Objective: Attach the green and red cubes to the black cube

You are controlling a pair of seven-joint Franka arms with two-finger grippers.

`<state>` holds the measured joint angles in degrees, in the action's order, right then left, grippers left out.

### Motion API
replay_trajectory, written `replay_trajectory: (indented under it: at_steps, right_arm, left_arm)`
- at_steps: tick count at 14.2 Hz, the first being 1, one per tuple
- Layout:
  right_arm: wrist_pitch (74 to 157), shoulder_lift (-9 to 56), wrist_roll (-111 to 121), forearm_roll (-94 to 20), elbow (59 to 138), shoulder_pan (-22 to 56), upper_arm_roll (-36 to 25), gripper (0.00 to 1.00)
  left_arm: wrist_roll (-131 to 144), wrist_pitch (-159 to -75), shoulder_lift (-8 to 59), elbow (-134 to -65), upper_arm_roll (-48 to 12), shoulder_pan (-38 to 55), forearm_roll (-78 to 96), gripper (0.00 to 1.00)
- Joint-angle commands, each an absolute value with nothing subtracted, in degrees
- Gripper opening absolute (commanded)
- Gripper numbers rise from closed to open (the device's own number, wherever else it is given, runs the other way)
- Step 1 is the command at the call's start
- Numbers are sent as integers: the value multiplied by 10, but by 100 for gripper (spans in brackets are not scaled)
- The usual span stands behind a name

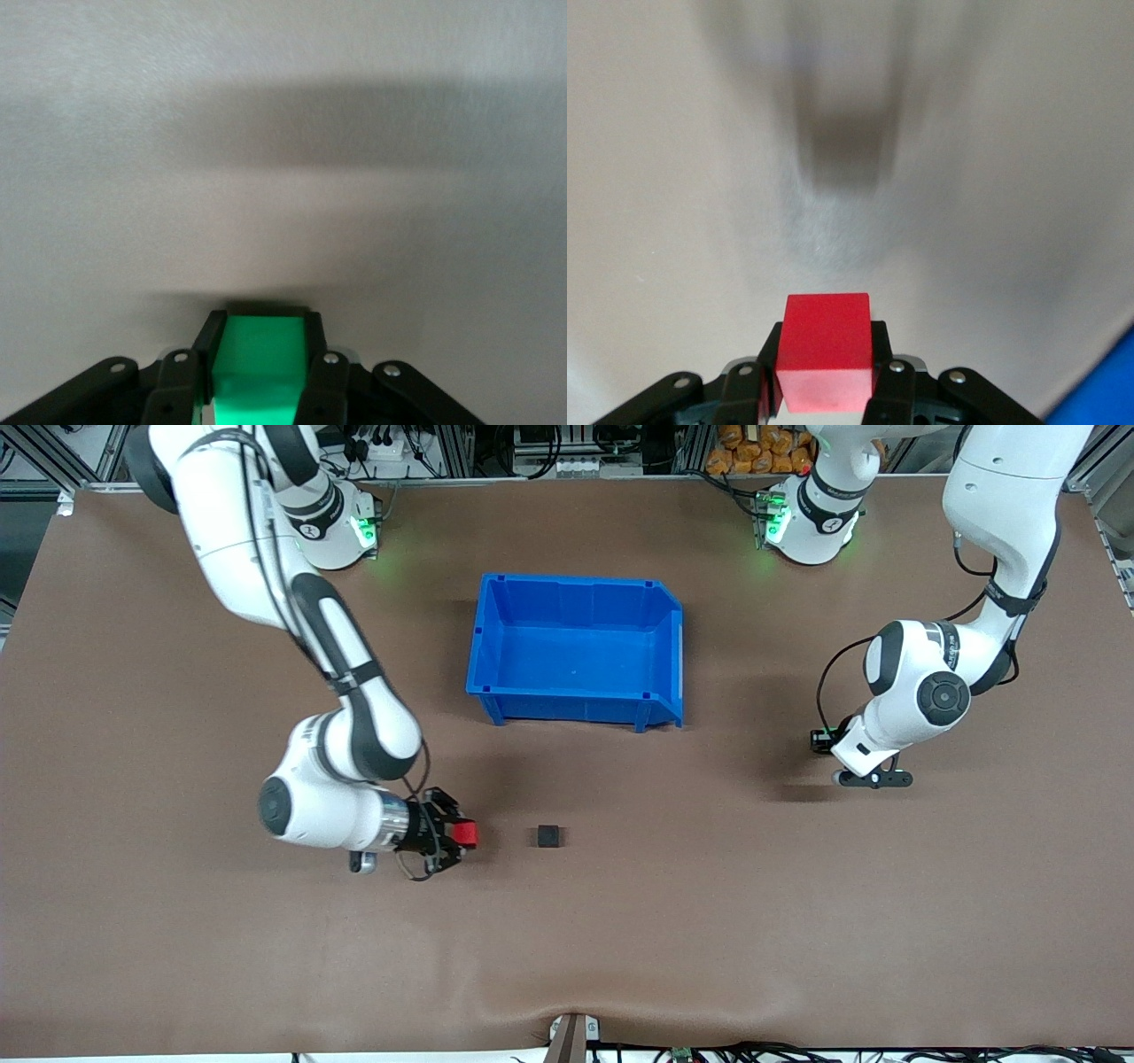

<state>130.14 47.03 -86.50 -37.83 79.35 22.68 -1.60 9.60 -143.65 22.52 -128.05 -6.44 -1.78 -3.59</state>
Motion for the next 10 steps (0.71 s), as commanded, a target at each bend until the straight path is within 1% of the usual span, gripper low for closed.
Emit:
replay_trajectory:
  at_steps: [1,3,5,8,10]
  right_arm:
    - [1341,490,-923,-392,790,254,-23,0]
    - [1351,495,-959,-395,790,258,-22,0]
    - [1352,499,-968,-395,790,268,-23,0]
    - [1361,510,-969,-398,790,278,-22,0]
    - [1382,524,-969,-419,787,288,-22,0]
  left_arm:
    - [242,-1379,214,-1229,-97,-14,-49,0]
    - [383,-1329,224,-1166,-118,2,-49,0]
    - [531,-1301,248,-1102,-119,39,-49,0]
    - [725,-1263,299,-999,-119,91,-47,0]
    - [864,-1255,336,-937,-118,129,-48,0]
